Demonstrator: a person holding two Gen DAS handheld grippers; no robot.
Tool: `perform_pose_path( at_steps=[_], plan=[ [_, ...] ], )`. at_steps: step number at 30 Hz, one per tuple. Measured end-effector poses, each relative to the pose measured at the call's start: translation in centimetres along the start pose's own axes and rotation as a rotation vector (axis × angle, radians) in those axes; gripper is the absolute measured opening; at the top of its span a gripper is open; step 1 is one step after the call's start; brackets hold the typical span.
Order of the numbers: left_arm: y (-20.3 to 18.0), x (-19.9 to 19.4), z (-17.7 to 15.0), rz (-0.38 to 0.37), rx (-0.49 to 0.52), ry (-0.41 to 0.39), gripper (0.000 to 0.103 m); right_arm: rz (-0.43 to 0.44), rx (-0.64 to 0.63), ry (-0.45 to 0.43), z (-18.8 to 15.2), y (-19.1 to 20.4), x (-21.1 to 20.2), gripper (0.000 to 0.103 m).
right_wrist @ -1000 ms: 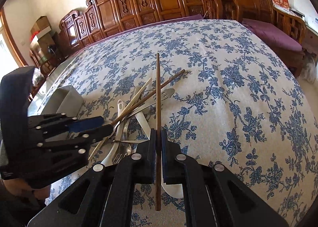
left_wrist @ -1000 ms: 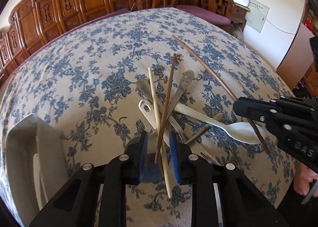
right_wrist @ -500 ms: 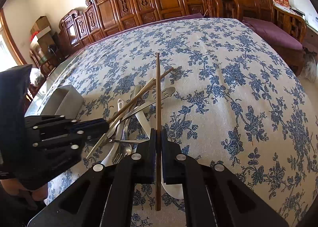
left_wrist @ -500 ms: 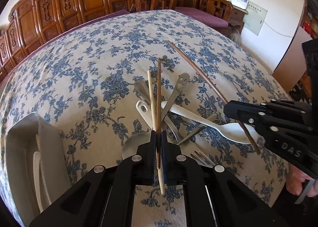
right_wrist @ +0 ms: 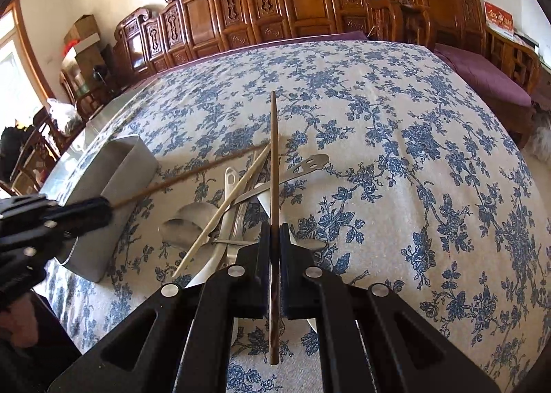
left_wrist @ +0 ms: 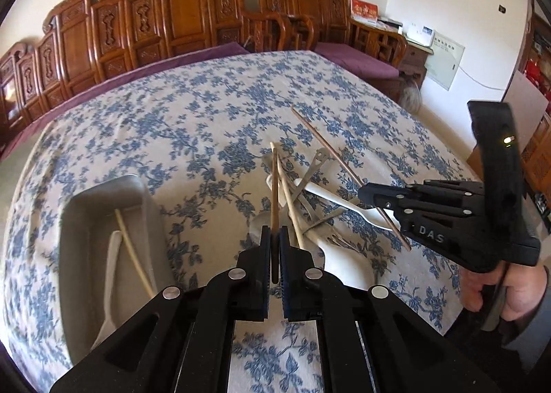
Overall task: Organize utensils
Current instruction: 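Grasp a wooden chopstick with the left gripper while the right gripper carries its chopstick toward the tray, then lower the chopstick into the tray and open the left gripper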
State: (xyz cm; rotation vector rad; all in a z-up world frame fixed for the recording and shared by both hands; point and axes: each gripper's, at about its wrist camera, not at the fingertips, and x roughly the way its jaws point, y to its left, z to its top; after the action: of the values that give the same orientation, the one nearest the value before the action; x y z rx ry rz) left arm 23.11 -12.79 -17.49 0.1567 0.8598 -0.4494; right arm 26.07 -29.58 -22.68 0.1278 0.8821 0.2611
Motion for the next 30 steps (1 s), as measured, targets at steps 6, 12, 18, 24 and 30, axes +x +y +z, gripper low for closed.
perform_pose_path(
  at_steps=[6, 12, 18, 24, 30],
  plan=[
    [0.8, -2.0, 0.0, 0.015, -0.019, -0.03, 0.003, -0.008, -0.021, -0.006, -0.4, 0.4, -0.5, 0.006],
    [2.3, -4.5, -0.6, 0.044, -0.045, -0.059, 0.003, 0.014, -0.038, -0.017, -0.5, 1.2, -1.0, 0.006],
    [4.2, -7.3, -2.0, 0.089, -0.085, -0.083, 0.003, 0.053, -0.054, -0.018, -0.6, 2.7, -1.3, 0.006],
    [6.2, -9.6, -3.4, 0.14, -0.123, -0.098, 0.003, 0.093, -0.084, -0.037, -0.7, 4.5, -2.3, 0.006],
    [8.2, -9.9, -4.7, 0.193, -0.158, -0.088, 0.003, 0.098, -0.134, -0.063, -0.9, 6.7, -3.4, 0.006]
  ],
)
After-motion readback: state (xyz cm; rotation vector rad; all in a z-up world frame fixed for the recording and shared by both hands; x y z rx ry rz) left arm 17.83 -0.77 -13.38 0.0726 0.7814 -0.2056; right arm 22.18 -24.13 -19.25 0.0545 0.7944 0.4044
